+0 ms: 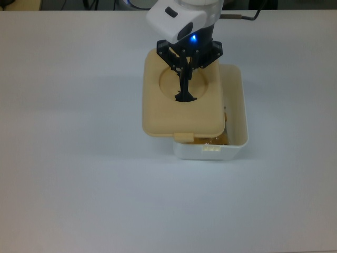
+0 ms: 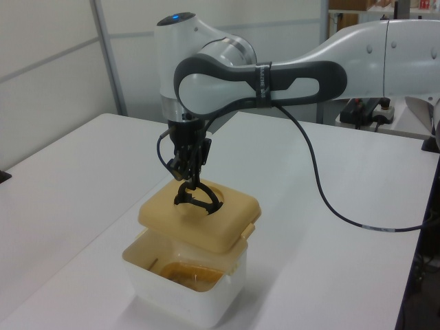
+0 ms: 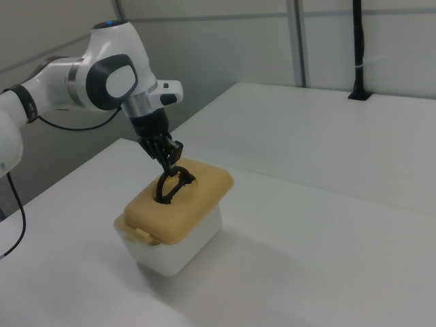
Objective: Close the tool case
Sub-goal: 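Lower the lid onto the box rim and align it to seat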
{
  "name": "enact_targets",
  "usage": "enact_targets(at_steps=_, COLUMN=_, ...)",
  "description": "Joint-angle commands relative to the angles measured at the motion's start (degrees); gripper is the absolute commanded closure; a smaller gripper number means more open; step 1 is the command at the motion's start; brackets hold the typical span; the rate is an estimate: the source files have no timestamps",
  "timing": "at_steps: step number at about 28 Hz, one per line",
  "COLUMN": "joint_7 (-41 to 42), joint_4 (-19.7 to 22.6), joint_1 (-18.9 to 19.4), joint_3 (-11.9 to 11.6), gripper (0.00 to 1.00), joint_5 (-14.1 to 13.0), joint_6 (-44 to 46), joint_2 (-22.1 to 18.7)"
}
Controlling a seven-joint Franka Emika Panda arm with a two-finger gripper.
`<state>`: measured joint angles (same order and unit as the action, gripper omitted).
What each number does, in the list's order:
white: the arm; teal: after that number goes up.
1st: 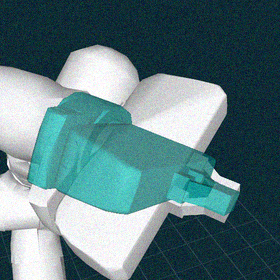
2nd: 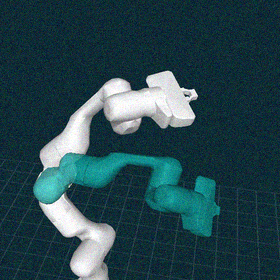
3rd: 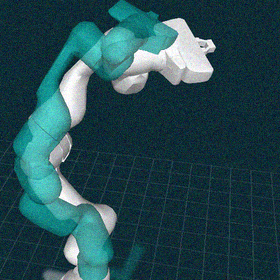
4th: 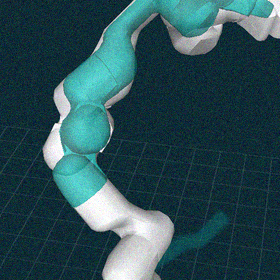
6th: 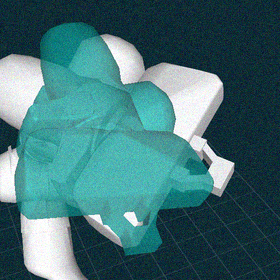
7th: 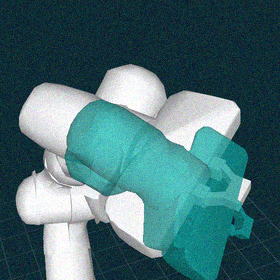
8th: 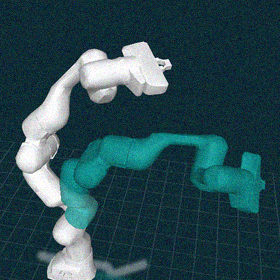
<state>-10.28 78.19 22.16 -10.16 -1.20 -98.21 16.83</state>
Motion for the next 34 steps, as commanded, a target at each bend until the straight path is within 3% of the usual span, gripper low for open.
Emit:
enact_targets(at_steps=1, joint_7=-1.1, joint_4=-0.9, joint_1=1.2, joint_3=-0.3, gripper=1.0, joint_5=0.8, joint_6=-1.2, joint_2=2.2)
enact_targets(at_steps=15, joint_7=-2.9, joint_4=-1.0, joint_1=3.8, joint_3=0.0, gripper=1.0, joint_5=1.1, joint_6=-4.3, joint_2=4.0)
enact_targets(at_steps=34, joint_7=-2.9, joint_4=-1.1, joint_1=3.9, joint_3=0.0, gripper=1.0, joint_5=0.8, joint_6=-3.7, joint_2=3.7)
